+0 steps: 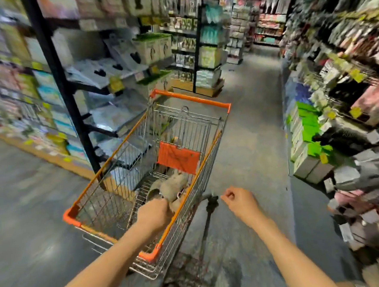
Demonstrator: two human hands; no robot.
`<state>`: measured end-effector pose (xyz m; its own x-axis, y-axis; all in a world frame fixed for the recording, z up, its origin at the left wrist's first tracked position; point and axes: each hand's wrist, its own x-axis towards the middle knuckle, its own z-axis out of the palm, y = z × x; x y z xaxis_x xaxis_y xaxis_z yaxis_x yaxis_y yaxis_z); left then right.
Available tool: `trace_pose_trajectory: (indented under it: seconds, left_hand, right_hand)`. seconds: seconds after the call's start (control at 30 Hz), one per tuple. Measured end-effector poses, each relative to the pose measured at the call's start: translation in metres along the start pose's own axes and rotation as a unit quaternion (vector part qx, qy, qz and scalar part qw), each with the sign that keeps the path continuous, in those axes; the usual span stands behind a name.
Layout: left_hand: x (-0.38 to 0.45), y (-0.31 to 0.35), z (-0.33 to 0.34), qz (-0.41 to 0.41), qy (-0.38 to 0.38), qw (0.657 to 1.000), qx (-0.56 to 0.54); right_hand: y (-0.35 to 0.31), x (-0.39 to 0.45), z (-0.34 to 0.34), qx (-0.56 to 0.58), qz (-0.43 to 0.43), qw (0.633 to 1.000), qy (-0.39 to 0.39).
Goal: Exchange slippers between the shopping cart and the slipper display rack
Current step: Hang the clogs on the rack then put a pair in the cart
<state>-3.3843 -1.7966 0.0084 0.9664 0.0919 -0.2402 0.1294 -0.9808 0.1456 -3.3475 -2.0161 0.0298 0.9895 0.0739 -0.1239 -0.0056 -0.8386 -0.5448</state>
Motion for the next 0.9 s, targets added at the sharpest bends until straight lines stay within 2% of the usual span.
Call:
trace_pose_trajectory:
  seconds: [0.2, 0.43, 0.6, 0.77, 0.9]
  left_hand:
    - [0.103, 0.019, 0.01, -0.12, -0.008, 0.991, -0.051]
    - [0.185, 0.027, 0.027, -0.193, -0.007, 0.974, -0.116]
    - [0.239, 0.026, 0.051, -0.229, -0.029, 0.961, -0.149]
    - [0.285, 0.025, 0.073, -0.245, -0.046, 0.954, -0.167]
    - [0.309, 0.021, 0.079, -0.246, -0.059, 0.951, -0.179]
  right_hand:
    - [0.0, 0.133, -0.013, 0.029, -0.052, 0.995, -0.082]
    - [-0.025, 0.256, 0.006, 0.031, -0.136, 0.981, -0.132]
    - [-0.028, 0.317, 0.046, 0.043, -0.129, 0.978, -0.157]
    - [-0.016, 0.361, 0.07, -0.011, -0.12, 0.968, -0.222]
    - [-0.01, 0.397, 0.083, -0.027, -0.104, 0.965, -0.24]
